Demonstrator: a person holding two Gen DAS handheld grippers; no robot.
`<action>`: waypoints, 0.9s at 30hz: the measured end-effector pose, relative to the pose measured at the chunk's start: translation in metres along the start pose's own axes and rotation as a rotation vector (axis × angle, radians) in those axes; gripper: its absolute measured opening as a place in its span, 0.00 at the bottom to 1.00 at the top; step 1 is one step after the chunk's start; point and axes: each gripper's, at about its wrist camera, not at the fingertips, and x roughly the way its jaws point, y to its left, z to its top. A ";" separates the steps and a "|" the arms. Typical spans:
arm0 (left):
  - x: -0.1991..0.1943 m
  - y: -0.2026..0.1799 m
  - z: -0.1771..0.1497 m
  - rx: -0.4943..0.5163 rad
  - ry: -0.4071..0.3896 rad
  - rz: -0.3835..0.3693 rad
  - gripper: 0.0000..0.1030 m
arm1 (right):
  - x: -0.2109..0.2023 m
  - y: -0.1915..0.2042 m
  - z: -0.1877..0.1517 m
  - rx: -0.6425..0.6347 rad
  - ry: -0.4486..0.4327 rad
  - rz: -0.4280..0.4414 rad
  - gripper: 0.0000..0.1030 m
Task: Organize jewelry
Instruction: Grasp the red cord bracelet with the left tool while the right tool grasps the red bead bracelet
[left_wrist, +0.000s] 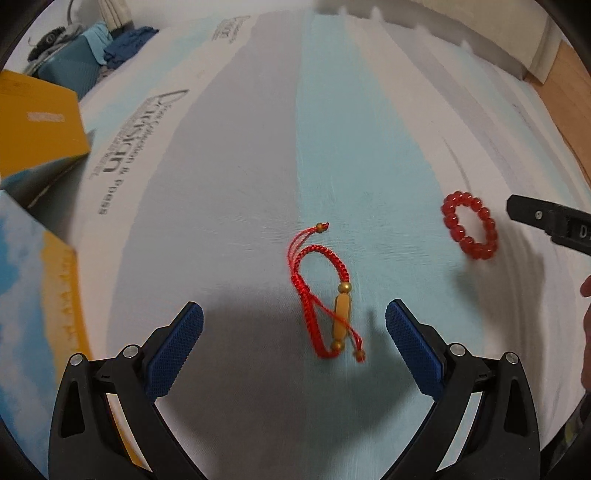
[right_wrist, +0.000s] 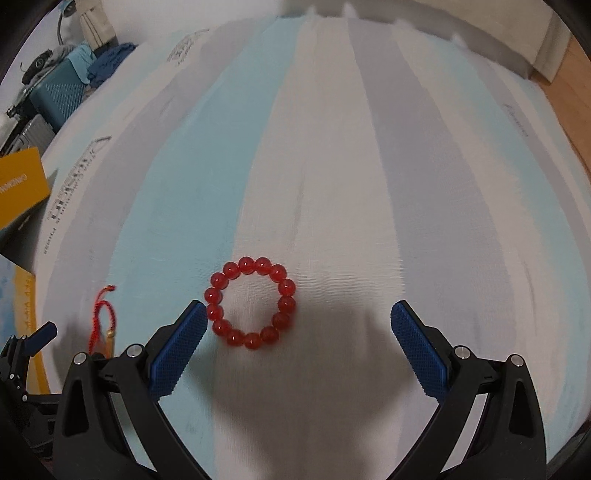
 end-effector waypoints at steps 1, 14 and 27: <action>0.005 -0.001 0.000 0.004 0.002 -0.003 0.94 | 0.008 0.002 0.000 -0.003 0.011 0.002 0.93; 0.030 -0.008 0.000 0.030 0.005 -0.001 0.87 | 0.047 0.024 -0.001 -0.027 0.050 0.039 0.85; 0.027 -0.007 0.000 0.035 0.014 0.010 0.56 | 0.050 0.028 0.000 -0.033 0.064 0.071 0.50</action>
